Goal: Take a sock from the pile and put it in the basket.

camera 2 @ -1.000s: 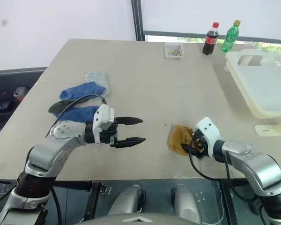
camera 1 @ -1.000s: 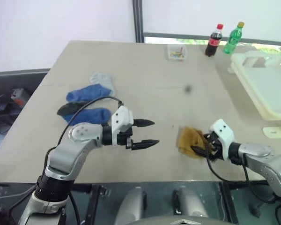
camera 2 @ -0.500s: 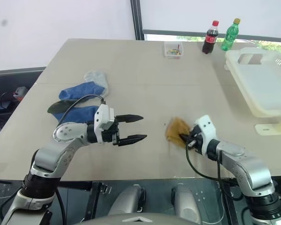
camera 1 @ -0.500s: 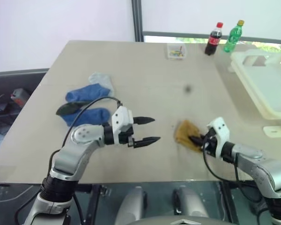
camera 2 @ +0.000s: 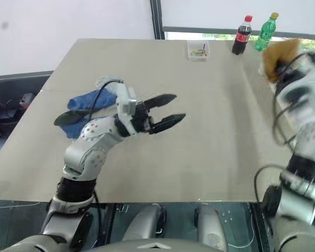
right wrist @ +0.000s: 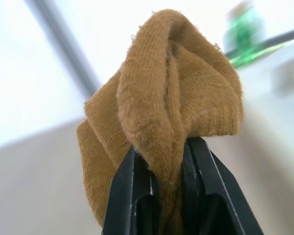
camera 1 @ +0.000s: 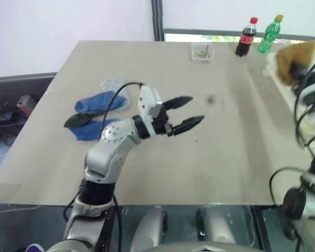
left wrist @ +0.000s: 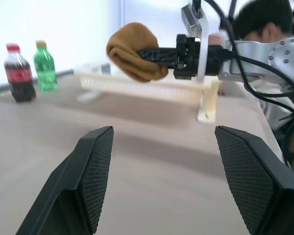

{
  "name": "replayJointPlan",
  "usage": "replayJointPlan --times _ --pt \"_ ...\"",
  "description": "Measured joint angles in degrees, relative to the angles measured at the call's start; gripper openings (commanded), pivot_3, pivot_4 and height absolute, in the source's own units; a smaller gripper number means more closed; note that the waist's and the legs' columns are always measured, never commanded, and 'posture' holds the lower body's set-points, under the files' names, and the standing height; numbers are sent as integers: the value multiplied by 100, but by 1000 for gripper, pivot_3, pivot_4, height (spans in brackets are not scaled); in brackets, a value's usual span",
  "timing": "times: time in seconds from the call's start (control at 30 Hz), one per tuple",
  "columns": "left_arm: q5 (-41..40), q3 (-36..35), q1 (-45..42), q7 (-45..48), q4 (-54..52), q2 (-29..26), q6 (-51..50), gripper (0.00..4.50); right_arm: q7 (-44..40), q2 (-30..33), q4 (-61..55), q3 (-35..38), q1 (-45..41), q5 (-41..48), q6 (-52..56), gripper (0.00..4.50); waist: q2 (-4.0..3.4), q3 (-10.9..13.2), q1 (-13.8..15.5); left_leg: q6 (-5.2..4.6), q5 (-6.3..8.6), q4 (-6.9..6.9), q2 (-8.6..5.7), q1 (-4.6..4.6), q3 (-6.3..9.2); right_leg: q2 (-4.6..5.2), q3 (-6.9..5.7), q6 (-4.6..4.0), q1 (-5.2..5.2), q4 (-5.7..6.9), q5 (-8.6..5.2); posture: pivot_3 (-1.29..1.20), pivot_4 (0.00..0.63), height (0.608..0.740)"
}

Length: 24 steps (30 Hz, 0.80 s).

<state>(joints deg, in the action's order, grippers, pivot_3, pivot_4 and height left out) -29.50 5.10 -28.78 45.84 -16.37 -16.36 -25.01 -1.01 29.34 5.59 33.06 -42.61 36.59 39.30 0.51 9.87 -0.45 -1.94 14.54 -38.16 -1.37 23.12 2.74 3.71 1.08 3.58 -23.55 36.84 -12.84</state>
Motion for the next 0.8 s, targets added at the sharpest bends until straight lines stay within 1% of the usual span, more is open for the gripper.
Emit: replayJointPlan --times 0.03,0.07,0.13,0.17,0.2,0.23,0.3,0.37,0.4,0.43,0.47,0.5,0.57,0.6,0.63,0.67,0.7,0.8 --pt "0 15 -36 -21 0 41 -1 3551 59 74 155 24 -102 -69 -47 36 1 0 -1 0 0 0 0 1 -3 -1 1 0 -2 -1 0 0 150 740" --pt "6 32 -134 -132 28 132 -9 3551 256 313 871 -30 -507 -379 -299 36 1 -1 -31 0 0 8 2 -5 -12 -4 8 -1 -3 1 -1 0 150 740" --pt "12 93 -280 -258 73 276 -23 3551 492 664 2086 -133 -961 -854 -551 36 0 0 -32 0 0 24 -1 -6 -37 -1 13 -1 -4 -5 -1 0 150 740" --pt "18 105 -301 -284 80 292 -23 3551 509 730 2478 -186 -1110 -969 -658 36 1 0 -53 0 0 33 5 -14 -68 -3 28 -1 -5 -10 -1 0 150 740" --pt "28 142 -336 -355 102 348 -23 3551 528 861 3239 -283 -1361 -1164 -837 36 1 0 -62 0 0 47 4 -20 -80 -1 40 -1 -6 -14 -1 0 150 740" --pt "53 175 -357 -422 118 395 -22 3551 529 953 4196 -309 -1677 -1344 -1095 36 2 1 -78 -1 0 55 5 -25 -90 -2 49 -1 -7 -19 -1 0 150 740" --pt "93 194 -357 -494 120 428 -12 3551 509 997 5143 -346 -1910 -1503 -1430 36 2 1 -79 -1 0 71 8 -26 -90 -4 51 -1 -9 -28 -1 0 150 740" --pt "139 212 -356 -527 122 443 19 3551 493 1027 5745 -358 -2035 -1606 -1646 36 1 2 -73 0 0 75 9 -24 -91 -5 52 0 -12 -31 -1 0 150 740" --pt "192 234 -356 -581 122 478 56 3551 458 1075 6172 -371 -2102 -1666 -1803 536 1 2 -63 0 0 77 10 -21 -91 -5 51 0 -12 -37 -1 0 150 740" --pt "233 247 -353 -610 122 501 77 3551 433 1100 6343 -382 -2106 -1714 -1885 1041 1 2 -53 0 0 77 11 -20 -91 -4 51 0 -11 -39 -1 0 150 740" --pt "267 260 -340 -636 122 534 108 3551 387 1137 6525 -382 -2143 -1756 -2023 1389 1 2 -47 0 0 77 12 -17 -90 -3 51 0 -11 -43 0 0 150 740" --pt "301 282 -327 -670 122 557 138 3551 365 1192 6638 -389 -2178 -1795 -2089 1897 1 2 -45 1 -1 76 13 -15 -90 -2 52 1 -9 -50 0 0 150 740" --pt "350 339 -284 -726 122 595 169 3551 323 1262 6781 -389 -2192 -1845 -2137 2720 1 2 -40 0 0 75 12 -15 -91 -1 53 2 -6 -55 0 0 150 740" --pt "353 351 -257 -734 122 603 169 3551 313 1272 6815 -389 -2192 -1852 -2155 3253 1 2 -41 0 0 74 12 -15 -92 -1 54 2 -6 -54 1 0 150 740" --pt "353 363 -238 -738 122 607 169 3551 301 1278 6828 -389 -2192 -1860 -2163 3654 1 2 -41 0 0 74 12 -16 -92 -1 55 2 -6 -54 1 0 150 740" --pt "350 390 -234 -744 121 605 166 3551 268 1295 6831 -407 -2192 -1880 -2161 4231 1 2 -47 -1 0 74 12 -16 -92 -2 55 3 -6 -52 1 0 150 740" --pt "343 392 -233 -744 120 596 156 3551 234 1316 6822 -463 -2192 -1918 -2148 4479 1 2 -51 -1 0 74 12 -18 -91 -2 55 3 -6 -50 1 0 150 740" --pt "256 392 -231 -713 113 528 36 3551 -3 1341 6490 -575 -2146 -1960 -1958 4479 0 2 -61 0 0 74 13 -23 -90 -6 54 3 -7 -41 1 0 150 740"
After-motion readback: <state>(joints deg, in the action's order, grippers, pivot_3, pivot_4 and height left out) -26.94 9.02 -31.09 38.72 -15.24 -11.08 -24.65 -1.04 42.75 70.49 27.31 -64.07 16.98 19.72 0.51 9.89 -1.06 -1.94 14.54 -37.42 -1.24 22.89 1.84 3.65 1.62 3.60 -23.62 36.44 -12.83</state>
